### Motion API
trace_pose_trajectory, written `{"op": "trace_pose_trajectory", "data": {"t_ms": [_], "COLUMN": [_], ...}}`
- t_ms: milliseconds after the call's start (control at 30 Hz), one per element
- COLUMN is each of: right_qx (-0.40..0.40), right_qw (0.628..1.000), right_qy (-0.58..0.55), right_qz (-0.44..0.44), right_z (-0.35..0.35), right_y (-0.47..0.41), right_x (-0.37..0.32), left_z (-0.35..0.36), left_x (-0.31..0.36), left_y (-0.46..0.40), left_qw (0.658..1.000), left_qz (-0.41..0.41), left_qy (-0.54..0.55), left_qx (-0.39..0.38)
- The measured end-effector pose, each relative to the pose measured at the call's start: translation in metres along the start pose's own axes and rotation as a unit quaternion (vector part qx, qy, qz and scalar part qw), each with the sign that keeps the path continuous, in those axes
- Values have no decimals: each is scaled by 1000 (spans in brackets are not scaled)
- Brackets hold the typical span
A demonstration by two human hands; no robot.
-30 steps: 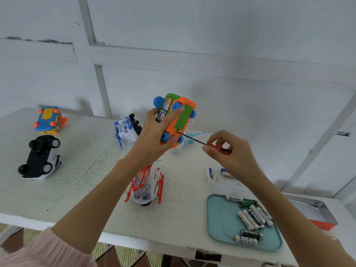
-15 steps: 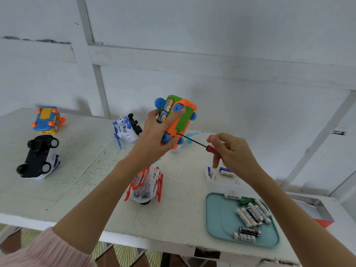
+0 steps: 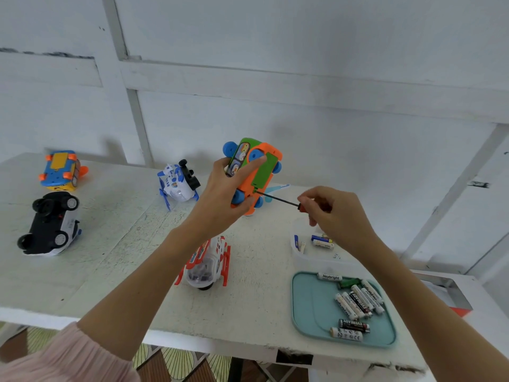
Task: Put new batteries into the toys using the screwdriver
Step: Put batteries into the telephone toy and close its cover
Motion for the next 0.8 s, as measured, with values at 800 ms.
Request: {"op": "trace_pose_trajectory", "data": {"t_ms": [800], "right_qx": [-77], "right_qw": [993], "right_qy": [77], "right_qz": [36], "right_z": [6], "right_y": [9], "right_x": [22], "left_z": [20], "left_x": [4], "left_y": [8], "left_qw": [999], "left_qz": [-22], "left_qy": [-19], "left_qx": [-27]}}
Point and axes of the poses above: each hand's wrist, its own y-axis away from the middle knuckle, its own z-axis out of the palm, x = y × z, the point moved 8 cm from there along -y, towards the middle knuckle
